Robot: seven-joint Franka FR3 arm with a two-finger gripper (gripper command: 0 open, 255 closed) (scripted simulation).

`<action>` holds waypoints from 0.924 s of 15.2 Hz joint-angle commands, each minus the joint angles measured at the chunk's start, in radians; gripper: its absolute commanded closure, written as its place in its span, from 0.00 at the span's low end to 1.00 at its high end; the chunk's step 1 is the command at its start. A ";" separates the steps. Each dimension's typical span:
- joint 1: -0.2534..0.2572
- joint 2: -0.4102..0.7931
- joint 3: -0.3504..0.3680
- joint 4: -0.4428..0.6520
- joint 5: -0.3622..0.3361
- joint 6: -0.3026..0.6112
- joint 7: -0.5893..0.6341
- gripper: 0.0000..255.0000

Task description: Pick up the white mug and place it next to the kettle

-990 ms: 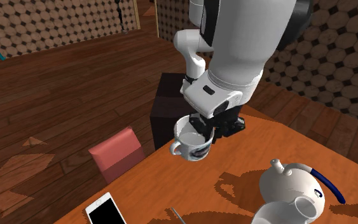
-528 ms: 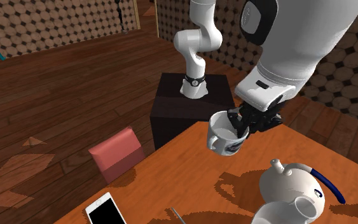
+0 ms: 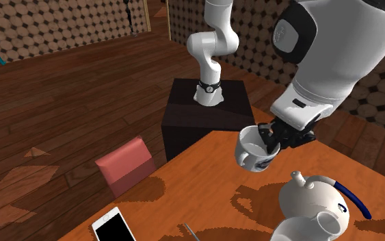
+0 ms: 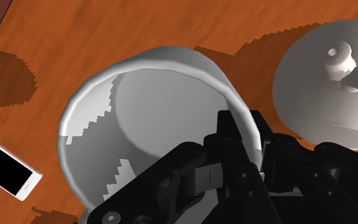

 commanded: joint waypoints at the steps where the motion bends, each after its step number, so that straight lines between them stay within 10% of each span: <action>1: 0.000 0.005 0.000 -0.021 -0.001 0.027 0.001 1.00; 14: 0.001 0.074 -0.003 -0.106 -0.008 0.180 0.008 1.00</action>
